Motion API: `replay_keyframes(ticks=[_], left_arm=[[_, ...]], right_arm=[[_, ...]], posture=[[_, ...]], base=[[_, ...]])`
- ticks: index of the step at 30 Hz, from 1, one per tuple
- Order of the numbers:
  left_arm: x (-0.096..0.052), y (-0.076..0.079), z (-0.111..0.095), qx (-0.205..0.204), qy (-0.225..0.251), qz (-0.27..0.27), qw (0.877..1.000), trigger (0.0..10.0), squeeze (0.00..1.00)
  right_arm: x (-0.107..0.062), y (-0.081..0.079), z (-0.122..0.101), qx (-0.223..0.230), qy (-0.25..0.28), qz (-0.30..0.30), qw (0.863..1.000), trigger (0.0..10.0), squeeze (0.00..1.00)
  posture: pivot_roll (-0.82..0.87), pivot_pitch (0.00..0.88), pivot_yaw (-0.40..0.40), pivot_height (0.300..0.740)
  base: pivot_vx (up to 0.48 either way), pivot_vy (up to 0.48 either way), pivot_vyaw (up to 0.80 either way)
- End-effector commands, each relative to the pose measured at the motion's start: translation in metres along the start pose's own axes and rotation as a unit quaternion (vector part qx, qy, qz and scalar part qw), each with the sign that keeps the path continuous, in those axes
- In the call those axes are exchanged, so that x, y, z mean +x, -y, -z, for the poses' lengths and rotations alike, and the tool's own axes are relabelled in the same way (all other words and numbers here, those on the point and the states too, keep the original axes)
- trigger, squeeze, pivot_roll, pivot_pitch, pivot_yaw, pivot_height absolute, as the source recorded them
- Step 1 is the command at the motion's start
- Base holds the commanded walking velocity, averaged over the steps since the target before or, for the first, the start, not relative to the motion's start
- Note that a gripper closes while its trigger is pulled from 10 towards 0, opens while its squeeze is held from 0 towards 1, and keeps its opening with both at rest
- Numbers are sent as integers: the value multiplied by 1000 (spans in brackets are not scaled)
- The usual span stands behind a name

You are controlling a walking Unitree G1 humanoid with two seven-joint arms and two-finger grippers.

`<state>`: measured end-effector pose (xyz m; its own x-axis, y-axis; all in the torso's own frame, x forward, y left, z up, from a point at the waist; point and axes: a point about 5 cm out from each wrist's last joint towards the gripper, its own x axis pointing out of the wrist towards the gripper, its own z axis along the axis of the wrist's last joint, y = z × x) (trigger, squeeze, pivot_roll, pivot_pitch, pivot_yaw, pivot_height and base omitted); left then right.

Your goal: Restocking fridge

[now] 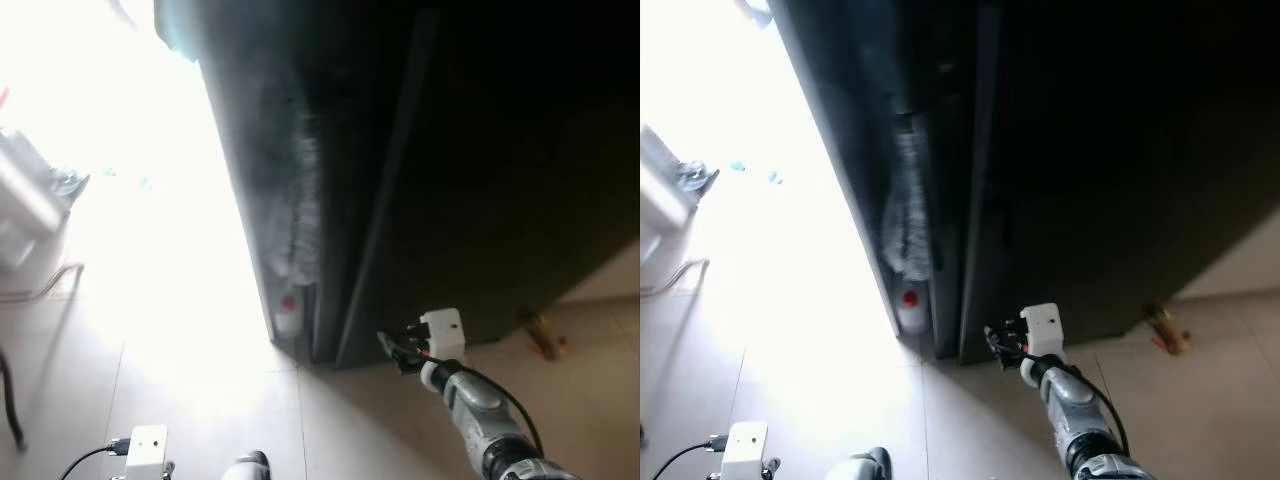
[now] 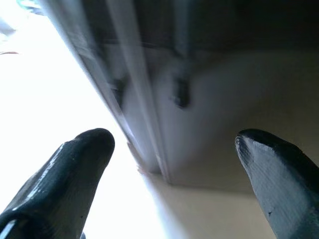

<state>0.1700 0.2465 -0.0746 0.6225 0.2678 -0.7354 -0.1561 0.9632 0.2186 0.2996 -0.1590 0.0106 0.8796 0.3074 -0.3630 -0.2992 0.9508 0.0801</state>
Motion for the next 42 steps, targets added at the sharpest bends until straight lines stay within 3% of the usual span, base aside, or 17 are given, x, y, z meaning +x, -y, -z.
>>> replay_keyframes(ticks=[1,12,15,23,42], left_arm=[[-1,-1,6,4,-13,-1,1000,10000,0],[-2,-1,6,3,-10,-2,1000,10000,0],[-2,-1,6,3,-8,-2,1000,10000,0],[-2,-1,7,5,-5,-2,1000,10000,0],[-2,-1,7,5,-2,-6,1000,10000,0]], right_arm=[[-2,-3,7,-5,-11,0,1000,10000,0],[8,9,-38,-9,77,54,996,10000,0],[8,12,-45,-25,91,71,993,10000,0],[7,16,-64,-12,153,95,984,10000,0],[32,-18,-117,-13,199,27,980,10000,0]], posture=[[-40,192,-38,740],[-39,189,-35,740],[-39,189,-35,740],[-36,198,-40,740],[-19,196,-47,740]], base=[[0,0,0],[0,0,0],[0,0,0],[0,0,0],[0,0,0]])
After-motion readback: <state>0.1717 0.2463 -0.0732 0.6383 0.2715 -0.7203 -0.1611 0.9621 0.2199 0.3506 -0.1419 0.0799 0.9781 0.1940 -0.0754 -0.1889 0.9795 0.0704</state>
